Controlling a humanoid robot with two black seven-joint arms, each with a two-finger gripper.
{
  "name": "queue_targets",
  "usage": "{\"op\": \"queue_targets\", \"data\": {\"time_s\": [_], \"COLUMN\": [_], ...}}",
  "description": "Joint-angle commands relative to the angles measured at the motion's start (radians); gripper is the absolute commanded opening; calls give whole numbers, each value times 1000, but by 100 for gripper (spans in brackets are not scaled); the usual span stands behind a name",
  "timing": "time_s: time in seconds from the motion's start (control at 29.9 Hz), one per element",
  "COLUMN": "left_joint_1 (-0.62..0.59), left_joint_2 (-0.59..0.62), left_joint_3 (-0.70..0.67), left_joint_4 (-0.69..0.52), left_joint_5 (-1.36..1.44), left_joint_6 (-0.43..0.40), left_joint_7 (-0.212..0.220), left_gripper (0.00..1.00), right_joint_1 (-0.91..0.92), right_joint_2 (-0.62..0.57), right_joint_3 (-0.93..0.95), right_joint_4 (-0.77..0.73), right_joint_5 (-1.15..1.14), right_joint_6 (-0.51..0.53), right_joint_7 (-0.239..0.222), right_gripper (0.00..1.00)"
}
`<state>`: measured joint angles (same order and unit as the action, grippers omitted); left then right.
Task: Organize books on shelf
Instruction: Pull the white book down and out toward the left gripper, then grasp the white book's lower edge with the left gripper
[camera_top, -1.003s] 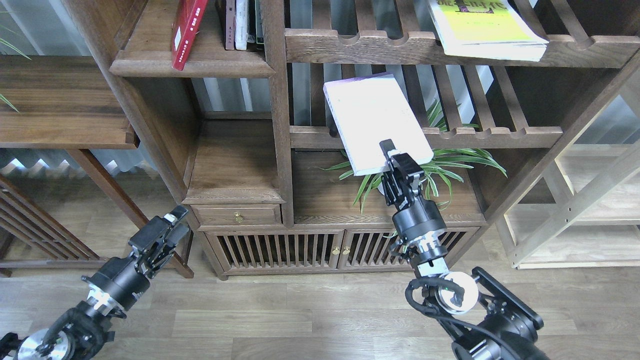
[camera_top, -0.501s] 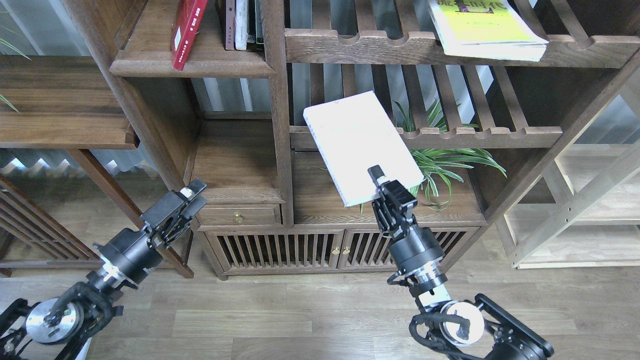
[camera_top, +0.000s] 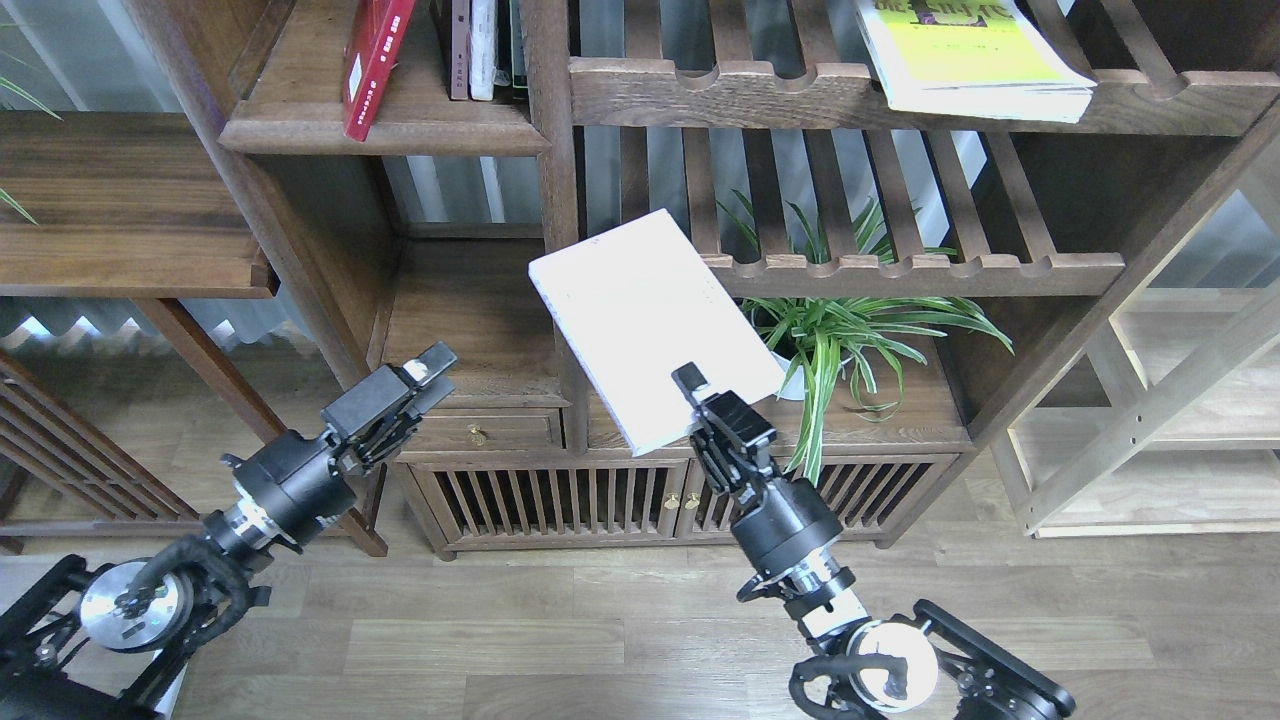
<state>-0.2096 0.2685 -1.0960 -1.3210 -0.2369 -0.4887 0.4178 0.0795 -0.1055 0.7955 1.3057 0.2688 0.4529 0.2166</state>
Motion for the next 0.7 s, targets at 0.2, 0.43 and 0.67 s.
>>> {"op": "queue_targets", "data": {"time_s": [0.2, 0.43, 0.67], "left_joint_1": [1, -7, -7], "left_joint_2": [-28, -26, -28], "left_joint_3": [57, 81, 88], "left_joint_4": [0, -17, -15], "left_joint_5": [-82, -223, -223], "left_joint_6": [0, 0, 0], "left_joint_7": [-2, -2, -4], "left_gripper": [77, 72, 74], "right_joint_1": [51, 59, 59], "right_joint_2": [72, 82, 87], "right_joint_3": [-38, -61, -90], "right_joint_4": [0, 0, 0], "right_joint_5": [-13, -14, -14], "right_joint_6": [-51, -51, -52], "right_joint_7": [1, 1, 1], "right_gripper": [15, 15, 15]}}
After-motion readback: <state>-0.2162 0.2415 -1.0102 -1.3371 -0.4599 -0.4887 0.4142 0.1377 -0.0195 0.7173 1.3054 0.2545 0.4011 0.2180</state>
